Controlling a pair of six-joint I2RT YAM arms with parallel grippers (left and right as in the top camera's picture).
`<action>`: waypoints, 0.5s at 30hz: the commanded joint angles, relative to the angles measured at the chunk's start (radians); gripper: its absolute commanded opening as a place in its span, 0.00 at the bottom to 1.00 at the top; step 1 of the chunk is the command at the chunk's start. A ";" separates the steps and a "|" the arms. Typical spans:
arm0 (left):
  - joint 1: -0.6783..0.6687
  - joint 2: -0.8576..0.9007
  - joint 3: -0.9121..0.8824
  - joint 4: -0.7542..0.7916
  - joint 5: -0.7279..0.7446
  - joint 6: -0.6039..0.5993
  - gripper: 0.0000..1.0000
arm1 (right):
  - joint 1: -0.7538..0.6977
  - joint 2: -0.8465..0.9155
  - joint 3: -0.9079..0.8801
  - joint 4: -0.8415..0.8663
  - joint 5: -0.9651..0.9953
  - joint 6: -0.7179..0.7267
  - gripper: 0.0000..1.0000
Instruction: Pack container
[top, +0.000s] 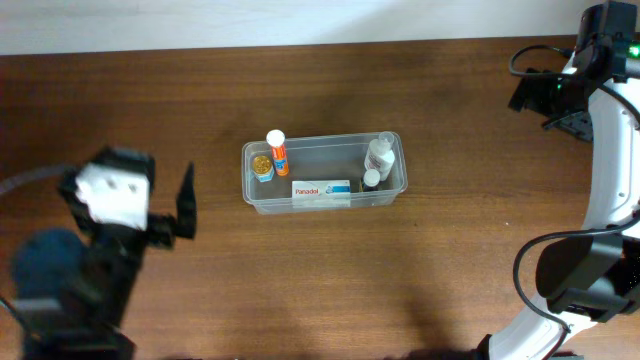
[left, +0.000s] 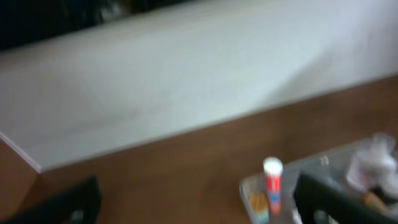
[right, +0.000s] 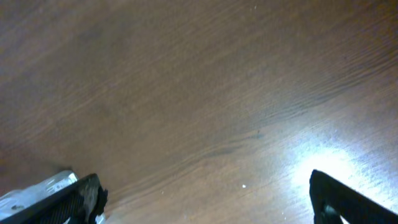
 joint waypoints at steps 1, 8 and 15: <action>0.016 -0.166 -0.266 0.120 0.036 -0.006 0.99 | -0.005 -0.028 0.018 0.000 0.009 0.008 0.98; 0.048 -0.437 -0.638 0.278 0.070 -0.006 1.00 | -0.005 -0.028 0.018 0.000 0.009 0.008 0.98; 0.080 -0.625 -0.825 0.277 0.088 -0.006 0.99 | -0.005 -0.028 0.018 0.000 0.009 0.008 0.98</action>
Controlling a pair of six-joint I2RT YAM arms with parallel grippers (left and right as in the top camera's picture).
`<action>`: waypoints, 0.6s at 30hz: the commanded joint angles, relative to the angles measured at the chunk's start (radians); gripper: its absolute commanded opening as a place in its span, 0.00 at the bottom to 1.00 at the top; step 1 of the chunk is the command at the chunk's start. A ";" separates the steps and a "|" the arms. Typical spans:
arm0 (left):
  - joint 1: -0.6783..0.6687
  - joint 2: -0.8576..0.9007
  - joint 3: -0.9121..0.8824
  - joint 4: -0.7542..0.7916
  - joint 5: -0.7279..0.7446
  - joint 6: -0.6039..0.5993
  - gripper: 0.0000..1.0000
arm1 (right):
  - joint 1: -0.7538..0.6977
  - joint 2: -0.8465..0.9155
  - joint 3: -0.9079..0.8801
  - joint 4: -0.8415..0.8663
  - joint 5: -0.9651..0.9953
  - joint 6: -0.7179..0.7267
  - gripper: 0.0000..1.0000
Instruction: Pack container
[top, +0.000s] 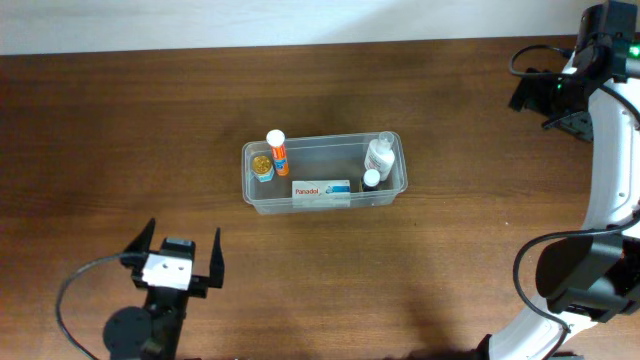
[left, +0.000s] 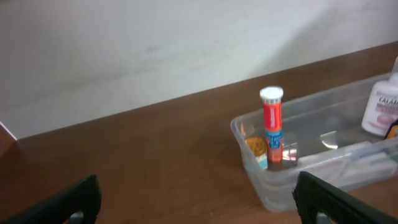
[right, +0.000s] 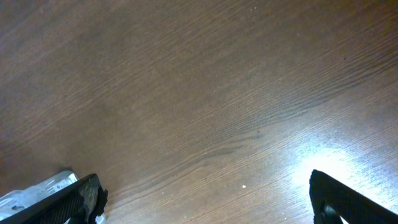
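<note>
A clear plastic container (top: 325, 140) sits mid-table. Inside stand an orange tube with a white cap (top: 278, 152), a small gold-lidded jar (top: 262, 166), a Panadol box (top: 321, 189), a white bottle (top: 380, 155) and a smaller bottle (top: 371, 179). My left gripper (top: 183, 232) is open and empty near the front edge, to the container's front left. The left wrist view shows the left gripper (left: 199, 205), the container (left: 261, 183) and the tube (left: 272, 124). My right gripper (top: 548, 108) is open over bare wood at the far right, as the right wrist view also shows (right: 205, 205).
The brown wooden table (top: 130, 120) ends at a white wall along the back (left: 155, 43). The right arm's white links (top: 610, 170) run down the right side. Something white and crumpled (right: 37, 190) shows beside the right gripper's left finger.
My left arm was raised close to the overhead camera at the table's left. It now sits lower and nearer the front edge, facing the container. The right arm has not moved.
</note>
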 joint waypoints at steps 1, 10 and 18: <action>0.012 -0.080 -0.069 0.009 0.030 -0.006 0.99 | -0.005 -0.028 0.018 0.000 0.009 0.008 0.98; 0.012 -0.115 -0.162 0.013 0.019 -0.005 0.99 | -0.005 -0.028 0.018 0.000 0.009 0.008 0.98; 0.012 -0.115 -0.183 -0.009 -0.005 -0.005 0.99 | -0.005 -0.028 0.018 0.000 0.009 0.008 0.98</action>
